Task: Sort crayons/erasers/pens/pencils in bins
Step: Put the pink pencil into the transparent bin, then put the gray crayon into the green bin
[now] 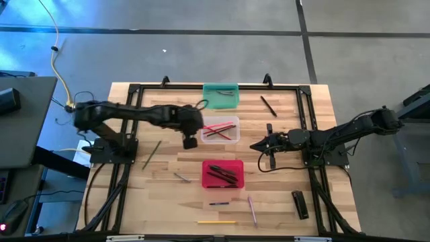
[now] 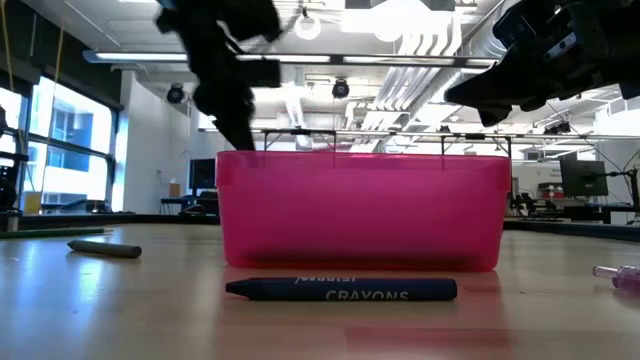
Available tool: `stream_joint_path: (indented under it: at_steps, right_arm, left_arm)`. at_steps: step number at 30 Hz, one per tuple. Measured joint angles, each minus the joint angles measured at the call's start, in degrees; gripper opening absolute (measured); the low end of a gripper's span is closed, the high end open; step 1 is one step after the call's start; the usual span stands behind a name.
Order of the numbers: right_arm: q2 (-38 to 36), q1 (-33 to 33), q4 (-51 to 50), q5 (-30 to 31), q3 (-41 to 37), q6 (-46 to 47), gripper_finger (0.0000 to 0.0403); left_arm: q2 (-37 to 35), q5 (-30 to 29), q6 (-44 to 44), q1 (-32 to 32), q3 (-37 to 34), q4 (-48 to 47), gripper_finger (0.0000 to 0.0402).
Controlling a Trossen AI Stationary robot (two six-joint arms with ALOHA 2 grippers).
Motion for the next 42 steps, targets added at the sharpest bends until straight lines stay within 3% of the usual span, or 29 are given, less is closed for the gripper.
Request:
stream_joint_path:
  at_steps: [7, 13, 28, 42]
  right_arm:
    - [-0.01, 0.01, -0.25, 0.0, 0.0, 0.01, 0.0]
    - [0.0, 0.02, -0.63, 0.0, 0.0, 0.01, 0.0]
    - [0.0, 0.0, -0.86, 0.0, 0.0, -0.01, 0.0]
    - [0.0, 0.01, -0.86, -0.02, 0.0, -0.01, 0.0]
  left_arm:
    - [11.71, 3.39, 0.54, 2.04, 8.69, -3.45, 0.0]
    - [16.39, 5.37, -1.73, 2.58, 13.4, -5.24, 0.0]
    - [19.19, 7.9, -5.19, 4.23, 14.71, -4.84, 0.0001]
    - [19.17, 7.91, -5.59, 4.23, 14.7, -4.76, 0.0045]
